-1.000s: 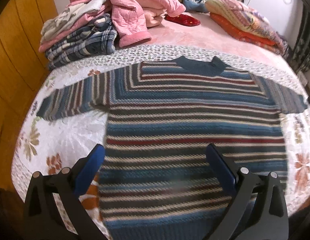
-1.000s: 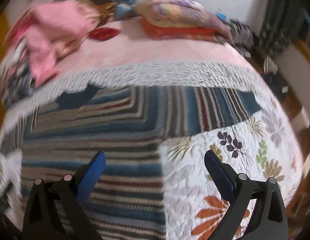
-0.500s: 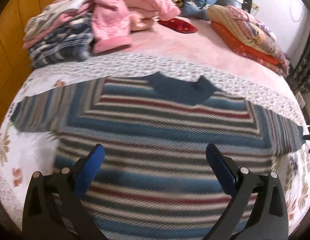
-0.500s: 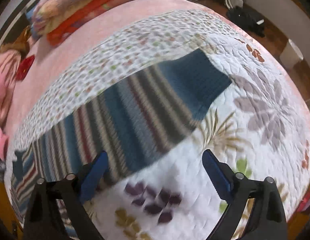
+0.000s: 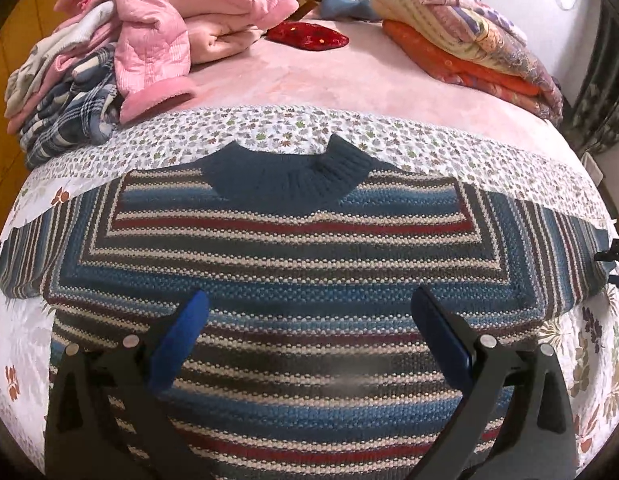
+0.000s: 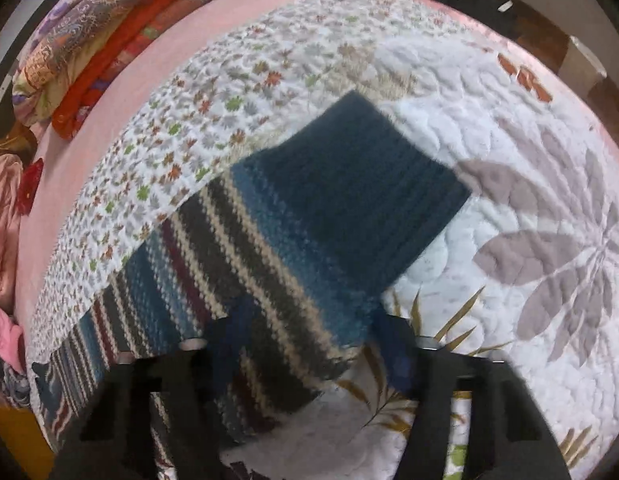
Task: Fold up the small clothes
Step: 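Grasp the sweater sleeve cuff with the right gripper and lift it, then fold the held sleeve across the sweater back and release it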
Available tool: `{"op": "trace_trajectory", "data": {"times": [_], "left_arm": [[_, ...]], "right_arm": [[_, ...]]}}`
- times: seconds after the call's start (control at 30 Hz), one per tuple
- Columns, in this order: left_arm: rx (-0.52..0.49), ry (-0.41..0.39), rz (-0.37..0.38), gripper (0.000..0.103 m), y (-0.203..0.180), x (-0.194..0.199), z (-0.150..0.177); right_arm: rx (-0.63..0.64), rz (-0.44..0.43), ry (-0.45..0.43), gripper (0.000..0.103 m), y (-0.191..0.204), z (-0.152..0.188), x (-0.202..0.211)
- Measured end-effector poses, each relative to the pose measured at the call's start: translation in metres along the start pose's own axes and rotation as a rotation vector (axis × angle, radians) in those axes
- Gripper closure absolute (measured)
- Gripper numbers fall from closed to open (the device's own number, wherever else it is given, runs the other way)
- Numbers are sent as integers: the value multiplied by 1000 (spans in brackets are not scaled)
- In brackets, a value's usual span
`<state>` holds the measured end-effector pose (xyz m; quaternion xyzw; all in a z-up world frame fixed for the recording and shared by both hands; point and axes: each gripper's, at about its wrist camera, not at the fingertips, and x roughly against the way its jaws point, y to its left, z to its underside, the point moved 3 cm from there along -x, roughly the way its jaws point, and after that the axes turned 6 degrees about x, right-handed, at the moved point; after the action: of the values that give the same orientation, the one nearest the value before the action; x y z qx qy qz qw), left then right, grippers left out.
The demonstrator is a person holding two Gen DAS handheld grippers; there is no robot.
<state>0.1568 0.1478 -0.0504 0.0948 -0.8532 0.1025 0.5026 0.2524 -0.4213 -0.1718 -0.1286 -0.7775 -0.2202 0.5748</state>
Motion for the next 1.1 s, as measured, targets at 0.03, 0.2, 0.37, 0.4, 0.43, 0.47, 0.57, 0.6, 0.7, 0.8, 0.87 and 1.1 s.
{"op": "trace_trajectory", "data": {"times": [0.03, 0.2, 0.37, 0.4, 0.43, 0.47, 0.57, 0.6, 0.7, 0.8, 0.87, 1.1], "left_arm": [[4, 3, -3, 3, 0, -1, 0], [17, 12, -5, 3, 7, 4, 1], [25, 11, -17, 3, 17, 9, -2], [26, 19, -17, 3, 20, 10, -3], [28, 24, -16, 3, 22, 10, -3], [30, 27, -14, 3, 25, 11, -4], [26, 23, -13, 3, 37, 17, -7], [25, 22, -14, 3, 39, 18, -8], [36, 13, -16, 3, 54, 24, -12], [62, 14, -12, 3, 71, 30, -15], [72, 13, -8, 3, 80, 32, -15], [104, 23, 24, 3, 110, 37, -12]], "right_arm": [[-5, -46, -19, 86, -2, -2, 2], [-22, -154, -54, 89, -13, -6, 16], [-22, -100, -44, 89, -15, 9, 31], [-13, -88, -50, 89, -14, 6, 31], [7, -68, -63, 90, -8, 7, 37], [21, -61, -77, 90, 5, 8, 39], [67, -74, -130, 90, 28, 10, 64], [86, -78, -141, 90, 37, 10, 72], [210, -71, -163, 90, 87, 20, 99], [343, -82, -173, 90, 141, 40, 113], [440, -94, -169, 90, 182, 64, 119], [702, -39, -122, 90, 281, 145, 104]]}}
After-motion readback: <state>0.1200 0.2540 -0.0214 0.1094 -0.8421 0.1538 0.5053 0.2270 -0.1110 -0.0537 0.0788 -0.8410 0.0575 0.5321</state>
